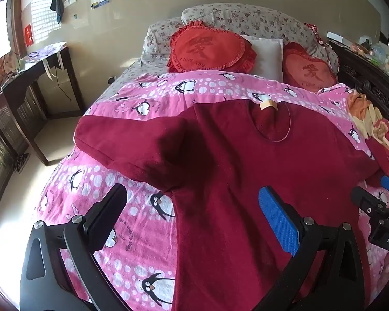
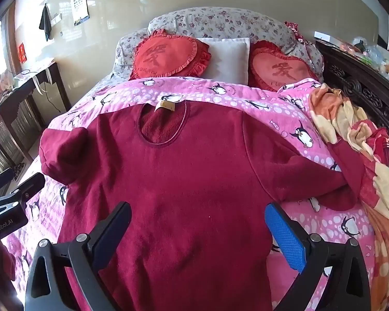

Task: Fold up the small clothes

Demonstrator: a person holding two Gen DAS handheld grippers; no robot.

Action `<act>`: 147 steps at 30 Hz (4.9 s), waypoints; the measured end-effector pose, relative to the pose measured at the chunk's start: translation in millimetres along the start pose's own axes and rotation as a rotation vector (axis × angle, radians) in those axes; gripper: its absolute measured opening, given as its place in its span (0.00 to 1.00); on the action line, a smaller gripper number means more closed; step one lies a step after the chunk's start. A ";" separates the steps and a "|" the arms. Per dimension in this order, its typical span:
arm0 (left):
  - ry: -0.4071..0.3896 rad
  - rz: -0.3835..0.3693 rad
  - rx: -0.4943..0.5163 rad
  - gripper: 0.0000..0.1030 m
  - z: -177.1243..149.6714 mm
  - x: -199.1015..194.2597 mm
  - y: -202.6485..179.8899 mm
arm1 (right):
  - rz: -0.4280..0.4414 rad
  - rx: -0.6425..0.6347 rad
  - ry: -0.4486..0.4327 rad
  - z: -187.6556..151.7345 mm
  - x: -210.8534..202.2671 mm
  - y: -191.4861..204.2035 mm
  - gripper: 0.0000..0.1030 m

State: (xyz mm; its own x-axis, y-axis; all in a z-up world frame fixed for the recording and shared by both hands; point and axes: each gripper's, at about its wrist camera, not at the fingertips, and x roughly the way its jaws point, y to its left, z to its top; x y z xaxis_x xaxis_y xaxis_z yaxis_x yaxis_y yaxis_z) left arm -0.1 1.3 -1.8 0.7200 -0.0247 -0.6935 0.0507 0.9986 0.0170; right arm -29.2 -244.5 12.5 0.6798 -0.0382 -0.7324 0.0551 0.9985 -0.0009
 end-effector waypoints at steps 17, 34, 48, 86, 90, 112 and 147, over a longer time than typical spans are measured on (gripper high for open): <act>0.021 -0.021 -0.007 0.99 -0.4 4.0 -6.8 | -0.016 0.001 0.011 -2.9 3.9 -2.6 0.99; 0.033 -0.022 -0.025 0.99 -0.9 7.7 -3.0 | -0.010 0.017 0.017 -0.4 6.2 -1.6 0.99; 0.056 -0.017 -0.036 0.99 0.2 13.1 -3.5 | 0.008 0.019 0.014 5.6 6.6 6.3 0.99; 0.074 -0.005 -0.052 0.99 5.6 22.5 1.9 | 0.025 0.005 0.035 12.5 23.4 22.6 0.99; 0.075 -0.005 -0.051 0.99 6.5 23.6 2.0 | 0.027 0.003 0.036 12.1 24.1 24.3 0.99; 0.110 -0.001 -0.087 0.99 5.0 43.7 18.7 | 0.039 -0.023 0.058 17.4 43.0 44.9 0.99; 0.138 -0.002 -0.116 0.99 2.2 56.6 36.3 | 0.049 -0.046 0.077 18.6 56.6 59.1 0.99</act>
State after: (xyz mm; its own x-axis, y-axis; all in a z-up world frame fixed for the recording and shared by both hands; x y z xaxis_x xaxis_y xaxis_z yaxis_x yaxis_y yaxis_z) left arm 44.1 36.1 -38.8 0.6181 -0.0278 -0.7856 -0.0336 0.9975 -0.0617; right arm 26.1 -188.4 -16.3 0.6223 0.0122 -0.7827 -0.0116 0.9999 0.0063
